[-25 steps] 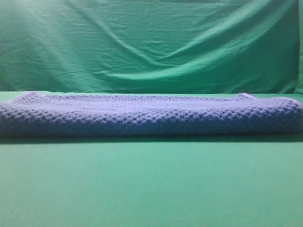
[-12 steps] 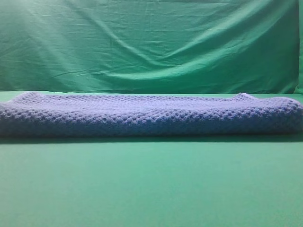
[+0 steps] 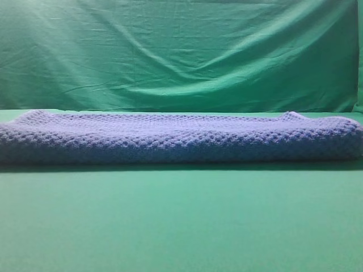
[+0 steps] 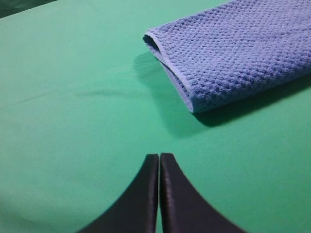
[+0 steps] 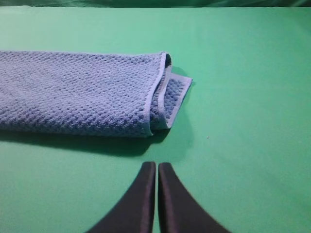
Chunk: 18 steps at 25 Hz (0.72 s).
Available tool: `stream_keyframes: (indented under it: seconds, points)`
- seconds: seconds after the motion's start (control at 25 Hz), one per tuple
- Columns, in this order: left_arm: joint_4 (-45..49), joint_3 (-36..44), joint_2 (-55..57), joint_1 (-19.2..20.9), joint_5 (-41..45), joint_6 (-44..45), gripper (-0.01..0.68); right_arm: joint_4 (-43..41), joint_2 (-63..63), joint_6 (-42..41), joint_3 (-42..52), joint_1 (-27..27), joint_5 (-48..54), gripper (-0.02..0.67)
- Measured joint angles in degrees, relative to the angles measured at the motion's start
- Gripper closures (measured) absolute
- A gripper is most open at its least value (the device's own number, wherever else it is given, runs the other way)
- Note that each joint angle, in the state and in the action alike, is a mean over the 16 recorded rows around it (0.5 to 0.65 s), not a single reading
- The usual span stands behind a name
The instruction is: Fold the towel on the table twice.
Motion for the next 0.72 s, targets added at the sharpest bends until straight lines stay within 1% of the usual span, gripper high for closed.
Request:
stream_keyframes:
  seconds: [0.56, 0.72]
  points:
    - [0.17, 0.00, -5.36, 6.19, 0.01, 0.00, 0.673, 0.00, -5.74, 0.00, 0.00, -6.82, 2.37, 0.649]
    - [0.15, 0.00, -6.15, 7.11, 0.02, 0.00, 0.673, 0.00, -6.33, 0.00, 0.00, -7.72, 2.58, 0.649]
